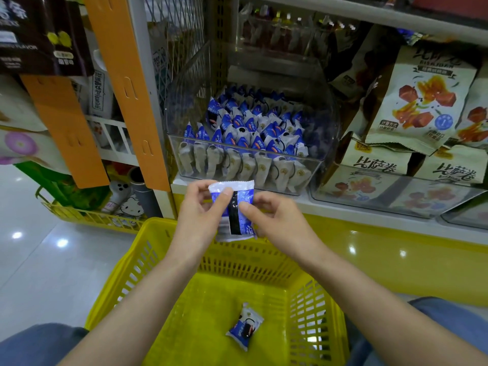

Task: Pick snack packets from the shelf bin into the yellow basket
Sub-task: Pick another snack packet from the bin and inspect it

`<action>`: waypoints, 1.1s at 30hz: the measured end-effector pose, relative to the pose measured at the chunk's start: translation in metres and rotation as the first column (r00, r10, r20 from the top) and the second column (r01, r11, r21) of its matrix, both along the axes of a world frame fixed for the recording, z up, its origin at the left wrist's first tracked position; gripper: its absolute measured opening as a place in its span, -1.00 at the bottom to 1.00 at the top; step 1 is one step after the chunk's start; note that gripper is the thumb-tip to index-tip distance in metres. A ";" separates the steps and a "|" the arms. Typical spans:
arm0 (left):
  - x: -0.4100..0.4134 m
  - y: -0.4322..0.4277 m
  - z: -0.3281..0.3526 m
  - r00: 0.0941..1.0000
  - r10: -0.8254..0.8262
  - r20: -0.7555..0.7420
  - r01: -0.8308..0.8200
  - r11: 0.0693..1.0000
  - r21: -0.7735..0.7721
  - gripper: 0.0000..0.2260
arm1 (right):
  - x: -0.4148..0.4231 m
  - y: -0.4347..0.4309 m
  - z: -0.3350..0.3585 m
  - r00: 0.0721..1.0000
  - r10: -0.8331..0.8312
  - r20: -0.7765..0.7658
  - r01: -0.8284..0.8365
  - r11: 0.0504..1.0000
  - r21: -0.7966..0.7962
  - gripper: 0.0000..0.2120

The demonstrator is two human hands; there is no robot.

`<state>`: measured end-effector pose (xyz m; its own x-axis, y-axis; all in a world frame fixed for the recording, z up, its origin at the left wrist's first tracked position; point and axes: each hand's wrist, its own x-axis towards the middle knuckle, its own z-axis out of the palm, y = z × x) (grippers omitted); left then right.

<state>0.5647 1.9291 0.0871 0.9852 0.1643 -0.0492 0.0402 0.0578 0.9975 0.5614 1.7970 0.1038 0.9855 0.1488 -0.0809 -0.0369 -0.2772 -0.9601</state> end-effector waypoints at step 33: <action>-0.010 0.013 0.009 0.917 -0.360 0.171 0.072 0.574 0.816 -0.80 | -0.002 0.004 -0.005 0.994 -0.010 -0.110 0.026 0.990 0.139 -0.82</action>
<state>0.5545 1.9417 0.0961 0.9348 -0.2238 0.2756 -0.3496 -0.7154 0.6049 0.5590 1.8007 0.0992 0.9747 0.1486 -0.1670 -0.1467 -0.1382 -0.9795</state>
